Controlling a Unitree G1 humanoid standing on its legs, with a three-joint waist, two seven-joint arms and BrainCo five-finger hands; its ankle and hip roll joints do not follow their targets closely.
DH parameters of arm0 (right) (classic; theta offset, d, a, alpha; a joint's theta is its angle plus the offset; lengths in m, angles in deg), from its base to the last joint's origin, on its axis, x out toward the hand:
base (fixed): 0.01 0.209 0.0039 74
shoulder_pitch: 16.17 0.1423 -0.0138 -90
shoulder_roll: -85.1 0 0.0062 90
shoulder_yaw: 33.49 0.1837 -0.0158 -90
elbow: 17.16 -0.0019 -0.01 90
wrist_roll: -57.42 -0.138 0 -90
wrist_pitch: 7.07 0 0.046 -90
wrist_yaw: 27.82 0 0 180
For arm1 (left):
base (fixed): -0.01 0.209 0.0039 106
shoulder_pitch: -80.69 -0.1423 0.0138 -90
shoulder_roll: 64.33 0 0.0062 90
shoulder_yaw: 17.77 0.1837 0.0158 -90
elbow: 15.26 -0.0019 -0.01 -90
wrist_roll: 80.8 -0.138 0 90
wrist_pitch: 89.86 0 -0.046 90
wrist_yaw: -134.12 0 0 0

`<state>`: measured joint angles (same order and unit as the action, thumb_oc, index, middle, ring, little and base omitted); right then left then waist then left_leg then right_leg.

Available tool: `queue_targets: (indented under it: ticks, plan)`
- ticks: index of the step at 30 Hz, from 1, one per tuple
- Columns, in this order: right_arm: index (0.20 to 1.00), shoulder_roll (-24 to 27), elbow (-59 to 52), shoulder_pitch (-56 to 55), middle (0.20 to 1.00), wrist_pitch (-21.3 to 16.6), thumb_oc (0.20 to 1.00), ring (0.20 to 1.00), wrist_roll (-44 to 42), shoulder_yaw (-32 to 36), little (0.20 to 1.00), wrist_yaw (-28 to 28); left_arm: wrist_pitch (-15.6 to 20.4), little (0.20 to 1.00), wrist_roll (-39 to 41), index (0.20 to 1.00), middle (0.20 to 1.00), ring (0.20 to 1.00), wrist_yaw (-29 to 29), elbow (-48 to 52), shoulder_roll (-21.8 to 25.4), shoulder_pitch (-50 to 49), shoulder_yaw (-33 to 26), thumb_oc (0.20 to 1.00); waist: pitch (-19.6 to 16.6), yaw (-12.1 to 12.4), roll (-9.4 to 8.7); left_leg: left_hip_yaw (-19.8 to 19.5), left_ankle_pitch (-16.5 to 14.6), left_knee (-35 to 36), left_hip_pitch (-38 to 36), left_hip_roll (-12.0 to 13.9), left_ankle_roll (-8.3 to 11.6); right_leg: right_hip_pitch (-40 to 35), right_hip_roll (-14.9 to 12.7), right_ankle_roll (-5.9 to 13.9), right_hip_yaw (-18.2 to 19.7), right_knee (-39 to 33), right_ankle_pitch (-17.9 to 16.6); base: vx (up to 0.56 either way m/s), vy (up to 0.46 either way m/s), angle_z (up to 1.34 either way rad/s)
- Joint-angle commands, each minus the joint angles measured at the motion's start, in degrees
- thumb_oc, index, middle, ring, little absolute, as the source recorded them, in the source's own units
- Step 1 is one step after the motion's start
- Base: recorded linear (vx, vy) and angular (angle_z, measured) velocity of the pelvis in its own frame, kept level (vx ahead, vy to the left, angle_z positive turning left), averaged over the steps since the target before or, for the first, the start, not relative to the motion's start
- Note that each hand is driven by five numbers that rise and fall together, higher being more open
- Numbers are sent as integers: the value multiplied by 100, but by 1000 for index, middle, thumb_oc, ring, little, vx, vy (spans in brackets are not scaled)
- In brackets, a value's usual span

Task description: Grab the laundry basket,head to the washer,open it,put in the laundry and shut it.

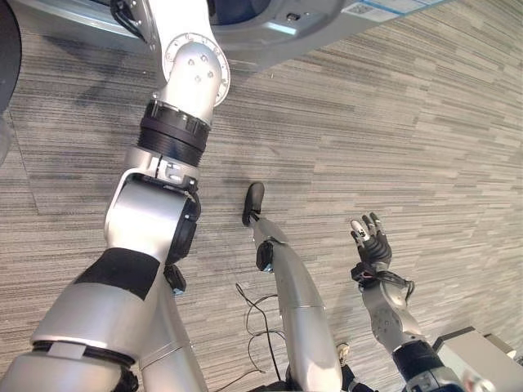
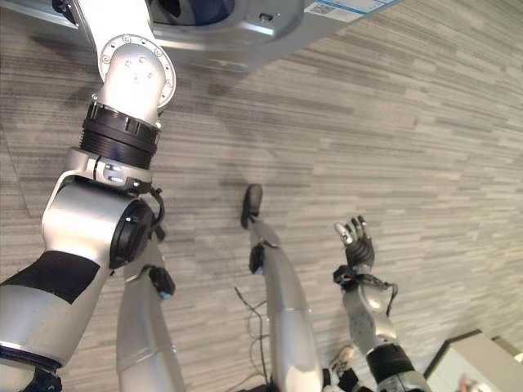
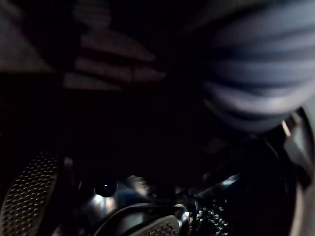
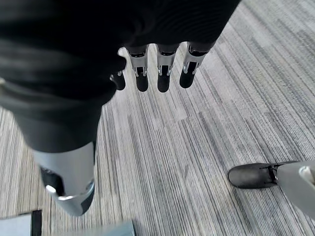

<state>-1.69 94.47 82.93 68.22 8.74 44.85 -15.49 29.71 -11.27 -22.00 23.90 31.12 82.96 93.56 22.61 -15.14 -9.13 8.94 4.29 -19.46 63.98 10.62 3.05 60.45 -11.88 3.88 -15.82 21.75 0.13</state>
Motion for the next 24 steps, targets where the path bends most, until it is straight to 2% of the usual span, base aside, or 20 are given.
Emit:
queue_targets:
  ticks: [1,3,4,6,7,8,13,14,18,22,24]
  plan:
    - [1000,766,341,-429,1000,302,1000,1000,158,549,1000,-226,-2601,1000,-3607,1000,1000,1000,-1555,-2476,1197,906,1577,1000,-614,-171,595,174,-738,-19,-169,23,-23,-112,391,141,213,584,942,-10,39,-2]
    - [1000,749,354,-394,1000,301,1000,1000,158,550,1000,-230,-2588,1000,-3623,1000,1000,1000,-1591,-2532,1198,968,1599,1000,-594,-174,579,176,-720,-10,-163,20,-26,-104,390,137,212,579,931,-3,20,0]
    - [1000,791,469,-456,1000,440,1000,1000,321,521,1000,-435,-2902,1000,-5137,1000,1000,1000,-1332,-3158,1316,1194,2084,1000,-644,-181,590,197,-695,-1,-166,43,-37,-99,406,128,177,569,897,0,0,0]
    - [1000,793,433,-471,1000,403,1000,1000,311,521,1000,-478,-2976,1000,-5437,1000,1000,1000,-1301,-3277,1303,1243,2183,1000,-648,-199,553,192,-691,-16,-153,49,-38,-98,418,128,169,555,879,-15,-5,4]
    - [1000,837,377,-541,1000,352,1000,1000,360,515,1000,-532,-3056,1000,-6153,1000,1000,1000,-1301,-3360,1215,1312,2487,1000,-684,-260,502,179,-679,-7,-123,72,-30,-87,431,125,160,509,846,-23,-30,1]
    - [1000,845,303,-598,1000,340,1000,1000,401,507,1000,-554,-3076,1000,-6357,1000,1000,1000,-1260,-3350,1169,1320,2552,1000,-699,-282,473,174,-677,6,-119,80,-28,-89,442,123,167,471,830,-23,-30,-2]
    - [1000,863,299,-665,1000,224,1000,1000,465,478,1000,-575,-2941,1000,-6285,1000,1000,1000,-928,-3101,920,1513,2435,1000,-740,-312,441,146,-672,42,-95,78,-14,-105,464,116,160,335,801,-6,-5,-2]
    - [1000,870,373,-649,1000,164,1000,1000,453,457,1000,-561,-2871,1000,-6161,1000,1000,1000,-790,-2940,735,1597,2315,1000,-752,-328,440,122,-659,66,-75,60,-12,-107,475,115,157,298,789,0,0,0]
    - [1000,849,577,-599,1000,119,1000,1000,482,468,1000,-517,-2710,1000,-6179,1000,1000,1000,-660,-2411,442,1635,2367,1000,-738,-281,499,101,-645,86,-61,29,-29,-124,457,125,136,274,778,0,0,0]
    - [1000,712,856,-501,1000,163,1000,1000,420,378,1000,-566,-2579,1000,-6282,1000,1000,1000,-510,-1542,164,1165,2274,1000,-688,-140,597,109,-614,109,-143,-16,-36,-205,425,133,116,283,778,-4,10,0]
    - [1000,573,955,-503,1000,246,1000,1000,361,362,1000,-616,-2407,1000,-6096,1000,1000,1000,-666,-533,151,184,1987,1000,-615,30,660,134,-570,193,-343,-62,-23,-387,399,136,74,230,766,-27,52,1]
